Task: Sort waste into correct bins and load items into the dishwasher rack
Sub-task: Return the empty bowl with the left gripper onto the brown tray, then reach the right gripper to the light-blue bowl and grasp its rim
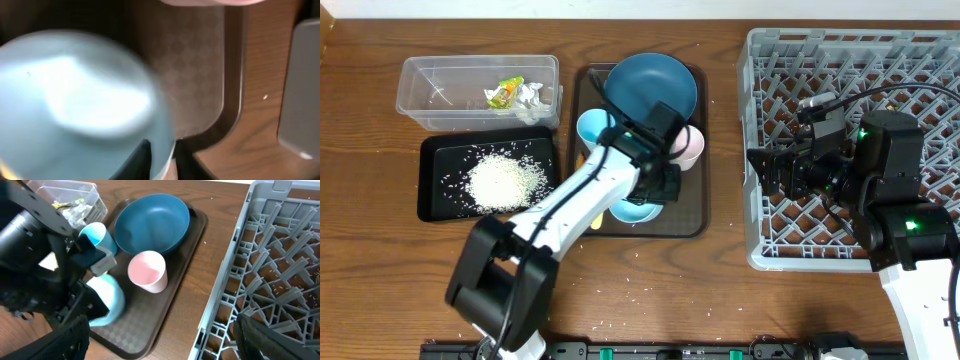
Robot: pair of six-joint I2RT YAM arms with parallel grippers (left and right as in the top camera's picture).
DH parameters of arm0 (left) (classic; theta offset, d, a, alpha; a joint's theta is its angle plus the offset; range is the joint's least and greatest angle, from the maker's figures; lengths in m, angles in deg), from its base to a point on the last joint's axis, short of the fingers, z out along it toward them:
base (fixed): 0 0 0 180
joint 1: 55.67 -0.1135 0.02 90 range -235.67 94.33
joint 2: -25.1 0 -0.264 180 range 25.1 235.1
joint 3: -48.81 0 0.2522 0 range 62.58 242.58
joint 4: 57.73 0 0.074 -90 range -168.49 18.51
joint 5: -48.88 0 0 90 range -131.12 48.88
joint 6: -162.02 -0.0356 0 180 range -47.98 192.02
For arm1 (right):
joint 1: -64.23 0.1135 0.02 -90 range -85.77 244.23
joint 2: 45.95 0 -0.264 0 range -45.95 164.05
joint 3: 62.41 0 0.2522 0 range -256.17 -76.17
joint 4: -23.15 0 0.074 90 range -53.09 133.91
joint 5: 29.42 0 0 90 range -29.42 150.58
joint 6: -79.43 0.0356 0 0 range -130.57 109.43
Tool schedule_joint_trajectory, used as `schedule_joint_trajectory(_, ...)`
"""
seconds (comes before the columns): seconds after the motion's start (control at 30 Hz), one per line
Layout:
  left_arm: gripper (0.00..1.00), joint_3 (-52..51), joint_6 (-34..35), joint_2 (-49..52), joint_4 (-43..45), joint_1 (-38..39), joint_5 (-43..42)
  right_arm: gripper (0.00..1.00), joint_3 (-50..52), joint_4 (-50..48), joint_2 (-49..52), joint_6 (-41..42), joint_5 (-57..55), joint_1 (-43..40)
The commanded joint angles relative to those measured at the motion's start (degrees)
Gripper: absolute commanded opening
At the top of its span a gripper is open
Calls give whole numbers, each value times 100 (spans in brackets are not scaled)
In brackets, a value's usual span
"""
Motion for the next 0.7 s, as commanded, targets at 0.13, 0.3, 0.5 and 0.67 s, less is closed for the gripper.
schedule_joint_trajectory(0.13,43,367,164,-168,-306,-203,-2,88,-90,-35,52,352,39,-46)
schedule_joint_trajectory(0.3,47,752,304,-859,-627,-822,-190,83,-90,-61,302,876,42,-7)
schedule_joint_trajectory(0.5,49,752,275,-1759,-879,-1700,-166,80,-90,-146,723,1467,-251,588)
schedule_joint_trajectory(0.67,50,750,201,-1978,-1115,-2201,33,74,-90,-153,1167,1958,-1119,1469)
